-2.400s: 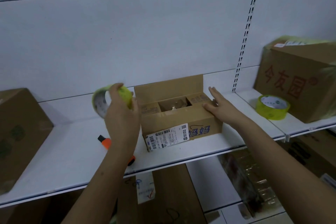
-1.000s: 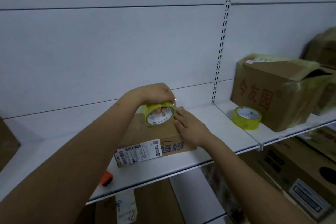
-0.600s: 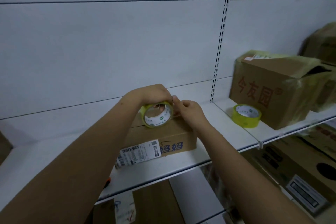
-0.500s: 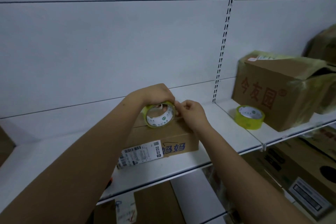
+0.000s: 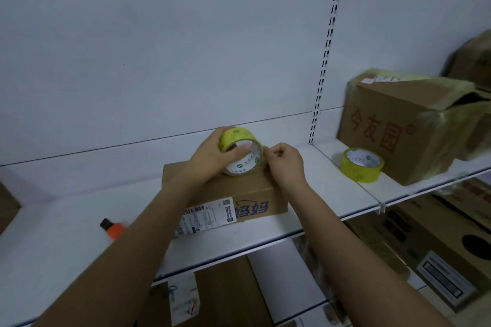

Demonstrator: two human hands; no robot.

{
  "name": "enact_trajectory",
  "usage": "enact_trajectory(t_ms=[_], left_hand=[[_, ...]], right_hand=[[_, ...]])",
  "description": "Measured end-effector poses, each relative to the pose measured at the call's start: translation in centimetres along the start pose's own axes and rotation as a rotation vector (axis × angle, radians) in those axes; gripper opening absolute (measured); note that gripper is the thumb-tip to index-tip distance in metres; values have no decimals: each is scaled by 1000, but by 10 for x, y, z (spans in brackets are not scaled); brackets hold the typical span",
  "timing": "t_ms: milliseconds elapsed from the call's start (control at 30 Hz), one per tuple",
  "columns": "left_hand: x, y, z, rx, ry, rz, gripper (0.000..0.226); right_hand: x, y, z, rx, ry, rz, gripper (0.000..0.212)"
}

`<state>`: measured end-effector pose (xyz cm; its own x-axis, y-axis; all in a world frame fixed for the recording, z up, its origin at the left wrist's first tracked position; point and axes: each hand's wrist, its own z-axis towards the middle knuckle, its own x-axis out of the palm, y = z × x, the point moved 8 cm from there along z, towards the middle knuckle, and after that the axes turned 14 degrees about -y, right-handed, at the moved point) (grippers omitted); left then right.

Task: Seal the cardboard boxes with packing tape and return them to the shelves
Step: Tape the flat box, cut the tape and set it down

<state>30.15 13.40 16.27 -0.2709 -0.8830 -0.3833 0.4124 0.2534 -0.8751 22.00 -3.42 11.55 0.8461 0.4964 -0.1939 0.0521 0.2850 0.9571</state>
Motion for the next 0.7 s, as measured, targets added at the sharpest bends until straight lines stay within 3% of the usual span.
enact_trajectory(t_ms=[133, 267, 367, 467, 567, 700], left_hand=[[-8, 38, -6, -76, -129, 95, 22], [-20, 38, -4, -95, -274, 44, 11], [-31, 22, -14, 48, -401, 29, 22], [-34, 7, -21, 229, -444, 93, 44], [-30, 3, -22, 323, -434, 194, 45], [-21, 28, -12, 24, -302, 221, 15]], right_hand=[[0, 0, 1, 12, 3, -1, 26], [-10, -1, 9, 46, -3, 21, 28], [-29, -9, 25, 79, -29, 87, 28], [-49, -13, 39, 70, -49, 72, 29], [-49, -16, 41, 115, 4, 49, 27], [-41, -37, 43, 209, 51, 13, 32]])
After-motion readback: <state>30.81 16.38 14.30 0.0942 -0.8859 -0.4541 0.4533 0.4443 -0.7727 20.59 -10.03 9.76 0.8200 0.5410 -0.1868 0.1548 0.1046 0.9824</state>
